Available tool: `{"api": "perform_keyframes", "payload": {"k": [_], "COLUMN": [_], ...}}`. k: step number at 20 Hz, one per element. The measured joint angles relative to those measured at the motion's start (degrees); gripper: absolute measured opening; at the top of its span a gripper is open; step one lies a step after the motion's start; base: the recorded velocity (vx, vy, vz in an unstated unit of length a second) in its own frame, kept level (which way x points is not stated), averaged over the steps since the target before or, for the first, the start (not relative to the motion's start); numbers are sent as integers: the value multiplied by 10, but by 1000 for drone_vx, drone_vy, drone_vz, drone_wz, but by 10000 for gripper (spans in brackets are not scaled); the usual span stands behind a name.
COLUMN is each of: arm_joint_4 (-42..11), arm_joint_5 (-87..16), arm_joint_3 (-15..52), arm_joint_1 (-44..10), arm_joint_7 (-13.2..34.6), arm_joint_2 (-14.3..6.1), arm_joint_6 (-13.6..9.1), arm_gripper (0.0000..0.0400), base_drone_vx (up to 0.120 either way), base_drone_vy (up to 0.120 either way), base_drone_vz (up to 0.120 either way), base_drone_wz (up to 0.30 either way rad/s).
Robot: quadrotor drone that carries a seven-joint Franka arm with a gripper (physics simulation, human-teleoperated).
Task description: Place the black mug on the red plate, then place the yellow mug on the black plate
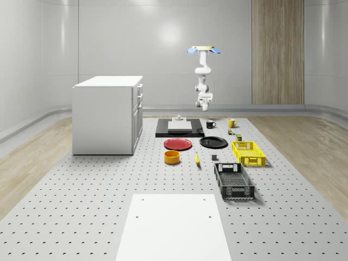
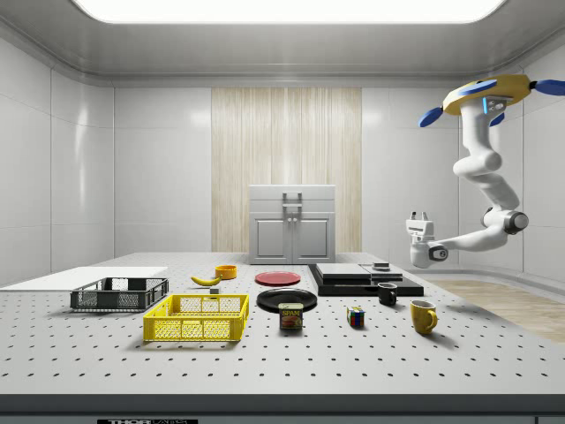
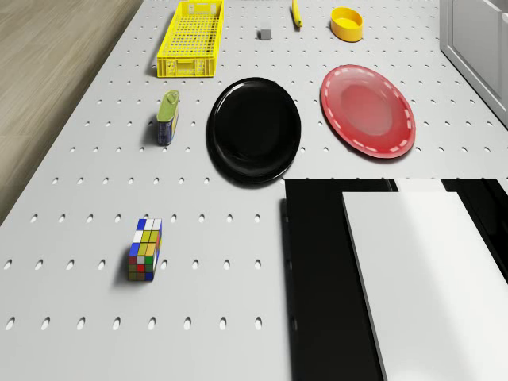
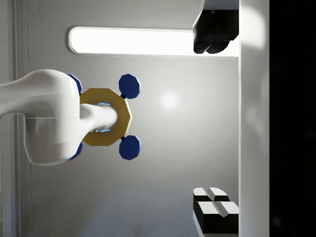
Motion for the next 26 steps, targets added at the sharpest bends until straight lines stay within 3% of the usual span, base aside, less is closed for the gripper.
{"api": "perform_keyframes", "payload": {"k": [10,16,22,26], "arm_joint_4": [-4,-12,-54,-146], "arm_joint_5": [-30,-95,-262,-470], "arm_joint_3": [22,67,184,317], "arm_joint_1": [-7,-21,-59,-110], "arm_joint_7": [4,13,38,80], "arm_joint_2": [-3,-7,-17,-38], "arm_joint_6": [5,8,16,26], "arm_gripper": [400,400,400,400], "base_drone_vx": [120,120,7,100], "base_drone_vy": [0,0,0,0], "base_drone_vz": [0,0,-113,-120], "base_drone_wz": [0,0,0,0]}}
